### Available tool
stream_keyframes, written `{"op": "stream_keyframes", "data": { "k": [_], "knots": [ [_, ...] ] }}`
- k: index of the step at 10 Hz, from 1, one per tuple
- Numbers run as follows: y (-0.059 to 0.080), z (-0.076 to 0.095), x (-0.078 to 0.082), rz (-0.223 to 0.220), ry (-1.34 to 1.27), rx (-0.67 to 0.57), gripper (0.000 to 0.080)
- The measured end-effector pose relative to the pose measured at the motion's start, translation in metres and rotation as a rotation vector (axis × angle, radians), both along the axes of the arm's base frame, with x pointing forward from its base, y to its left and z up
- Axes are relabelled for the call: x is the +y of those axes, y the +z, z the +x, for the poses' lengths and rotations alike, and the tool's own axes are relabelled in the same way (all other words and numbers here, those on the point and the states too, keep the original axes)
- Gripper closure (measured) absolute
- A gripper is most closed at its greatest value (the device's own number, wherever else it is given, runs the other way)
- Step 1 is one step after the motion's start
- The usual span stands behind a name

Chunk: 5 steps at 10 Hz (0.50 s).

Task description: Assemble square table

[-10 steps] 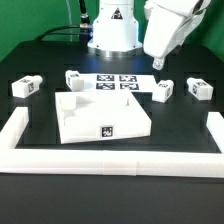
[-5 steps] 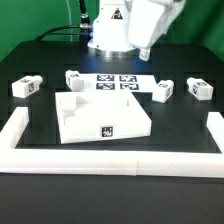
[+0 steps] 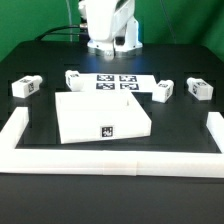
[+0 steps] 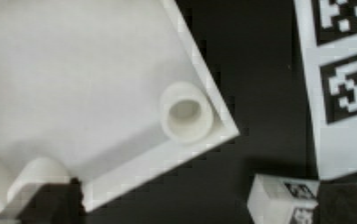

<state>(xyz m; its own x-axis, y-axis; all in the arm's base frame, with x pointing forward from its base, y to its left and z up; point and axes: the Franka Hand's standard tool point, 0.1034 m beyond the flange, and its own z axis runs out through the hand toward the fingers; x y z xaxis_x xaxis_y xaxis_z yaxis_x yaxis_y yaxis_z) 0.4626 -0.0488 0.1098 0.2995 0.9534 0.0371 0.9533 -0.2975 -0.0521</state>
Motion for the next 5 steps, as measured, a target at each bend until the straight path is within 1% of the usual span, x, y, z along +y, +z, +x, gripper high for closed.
{"op": "stream_keyframes", "data": {
  "k": [1, 2, 3, 5],
  "knots": [
    [-0.0099, 0.0019, -0.0046, -0.009, -0.018, -0.017, 0.015],
    [-0.0185, 0.0014, -0.0032, -0.03, -0.026, -0.013, 0.015],
    [-0.0169, 0.0015, -0.0041, -0.029, -0.028, -0.011, 0.015],
    [-0.0181, 0.0011, -0.0041, -0.028, -0.029, -0.009, 0.015]
  ]
}}
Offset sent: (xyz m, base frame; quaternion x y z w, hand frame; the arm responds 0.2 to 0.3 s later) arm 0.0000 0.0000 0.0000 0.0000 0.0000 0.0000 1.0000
